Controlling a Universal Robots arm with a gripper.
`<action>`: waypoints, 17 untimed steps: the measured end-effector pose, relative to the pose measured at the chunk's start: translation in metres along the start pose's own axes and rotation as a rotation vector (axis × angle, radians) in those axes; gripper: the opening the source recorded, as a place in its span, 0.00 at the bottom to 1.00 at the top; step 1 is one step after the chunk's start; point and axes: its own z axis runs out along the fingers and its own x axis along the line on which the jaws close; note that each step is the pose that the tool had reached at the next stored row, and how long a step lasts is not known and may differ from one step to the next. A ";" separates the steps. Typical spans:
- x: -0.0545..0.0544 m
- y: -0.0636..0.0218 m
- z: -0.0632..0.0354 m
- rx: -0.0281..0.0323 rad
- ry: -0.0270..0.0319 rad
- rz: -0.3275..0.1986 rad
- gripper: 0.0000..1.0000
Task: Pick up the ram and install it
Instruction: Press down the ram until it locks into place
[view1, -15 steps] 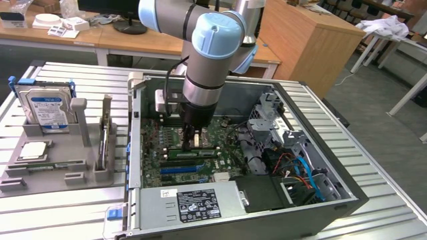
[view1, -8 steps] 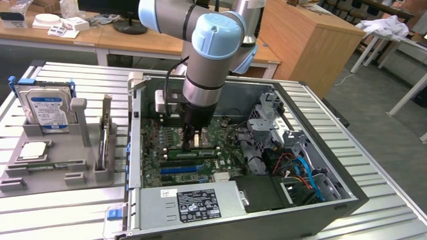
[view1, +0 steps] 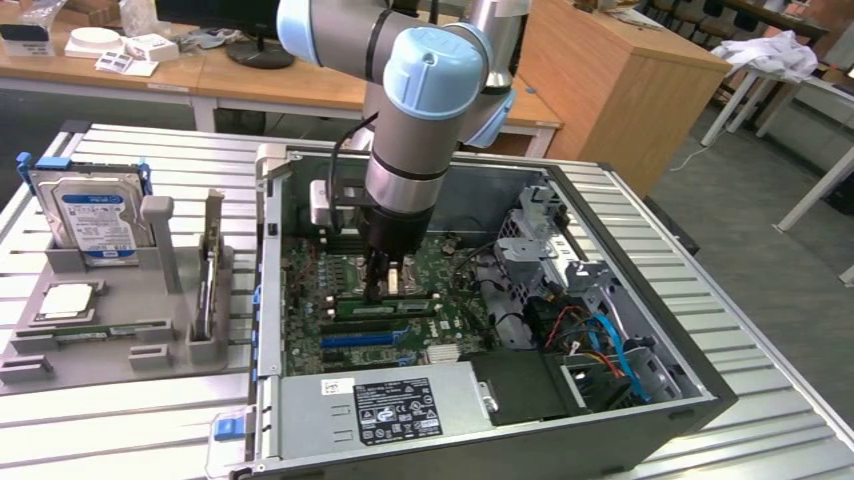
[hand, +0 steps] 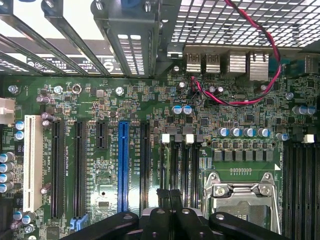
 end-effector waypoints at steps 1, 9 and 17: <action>0.000 0.0000 0.0000 0.0000 0.0000 0.000 0.11; 0.000 0.0000 0.0009 0.0000 0.0000 0.000 0.11; 0.000 0.0000 0.0017 0.0000 0.0000 0.000 0.11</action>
